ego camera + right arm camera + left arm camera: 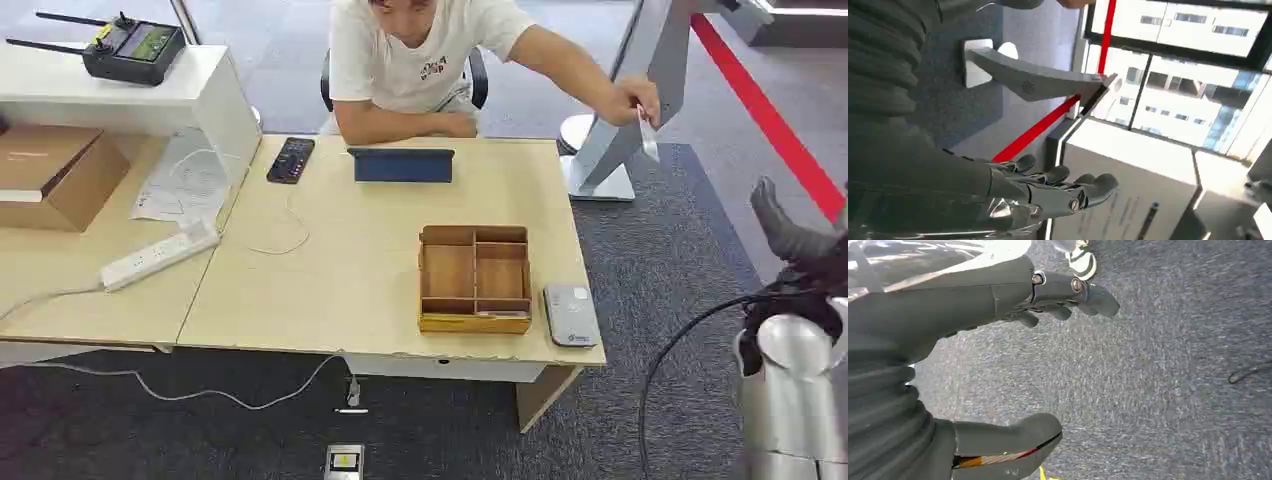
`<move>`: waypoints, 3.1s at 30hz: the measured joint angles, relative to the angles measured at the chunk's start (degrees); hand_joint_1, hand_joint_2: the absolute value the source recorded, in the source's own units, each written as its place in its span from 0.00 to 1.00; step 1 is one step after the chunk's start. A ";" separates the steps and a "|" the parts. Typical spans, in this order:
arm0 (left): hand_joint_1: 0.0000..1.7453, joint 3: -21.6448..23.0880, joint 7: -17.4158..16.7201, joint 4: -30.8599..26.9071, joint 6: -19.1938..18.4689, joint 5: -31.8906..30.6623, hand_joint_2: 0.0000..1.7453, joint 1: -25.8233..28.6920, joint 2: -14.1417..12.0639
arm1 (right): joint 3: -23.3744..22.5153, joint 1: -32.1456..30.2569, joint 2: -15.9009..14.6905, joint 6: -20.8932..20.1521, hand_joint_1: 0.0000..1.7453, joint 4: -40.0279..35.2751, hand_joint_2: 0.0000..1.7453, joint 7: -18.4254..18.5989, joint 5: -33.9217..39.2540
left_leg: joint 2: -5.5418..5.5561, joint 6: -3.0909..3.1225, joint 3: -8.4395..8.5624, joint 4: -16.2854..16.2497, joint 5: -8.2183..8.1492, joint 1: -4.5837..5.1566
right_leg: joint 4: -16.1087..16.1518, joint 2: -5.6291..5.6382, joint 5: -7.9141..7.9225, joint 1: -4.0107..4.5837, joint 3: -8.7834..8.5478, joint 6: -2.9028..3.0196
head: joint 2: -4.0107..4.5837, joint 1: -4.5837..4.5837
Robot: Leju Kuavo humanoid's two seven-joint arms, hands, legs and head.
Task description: Pass the card to the sensor for recognition and then transmit it.
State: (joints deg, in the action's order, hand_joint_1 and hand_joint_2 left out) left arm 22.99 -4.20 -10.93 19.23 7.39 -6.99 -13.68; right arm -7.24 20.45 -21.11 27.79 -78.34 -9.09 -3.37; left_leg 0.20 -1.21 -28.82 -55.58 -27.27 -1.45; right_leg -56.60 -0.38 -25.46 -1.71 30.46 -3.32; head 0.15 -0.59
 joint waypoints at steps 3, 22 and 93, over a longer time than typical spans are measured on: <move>0.00 0.33 0.92 0.00 -0.74 -0.94 1.00 0.00 0.00 | 1.47 -0.51 0.37 -4.40 0.00 -2.60 1.00 2.80 -12.07 | 0.00 0.00 -0.01 0.00 0.00 0.00 | 0.00 0.00 0.00 0.00 0.00 0.00 | 0.00 0.02; 0.00 3.19 1.31 0.04 -1.79 -2.43 1.00 -0.21 -0.15 | 14.39 12.57 4.79 -6.97 0.00 11.77 1.00 1.59 -46.05 | -0.02 -0.06 -0.15 0.00 0.05 -0.03 | -0.04 -0.01 0.02 0.03 0.15 0.03 | 0.00 0.02; 0.00 4.15 -2.21 0.37 -2.71 -0.70 1.00 0.27 -0.85 | 18.43 8.30 -6.08 -30.08 1.00 15.65 1.00 3.87 -36.91 | 0.00 -0.07 -0.19 -0.02 0.03 -0.04 | -0.01 -0.01 0.02 0.05 0.24 0.03 | 0.00 0.00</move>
State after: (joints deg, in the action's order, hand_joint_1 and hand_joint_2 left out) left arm 27.15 -6.40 -10.56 16.52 6.69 -6.73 -14.53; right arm 11.19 28.75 -27.19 -2.30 -62.69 -5.22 -40.28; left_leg 0.20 -1.28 -29.01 -55.60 -27.24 -1.50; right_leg -56.61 -0.40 -25.44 -1.66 30.69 -3.29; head 0.15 -0.59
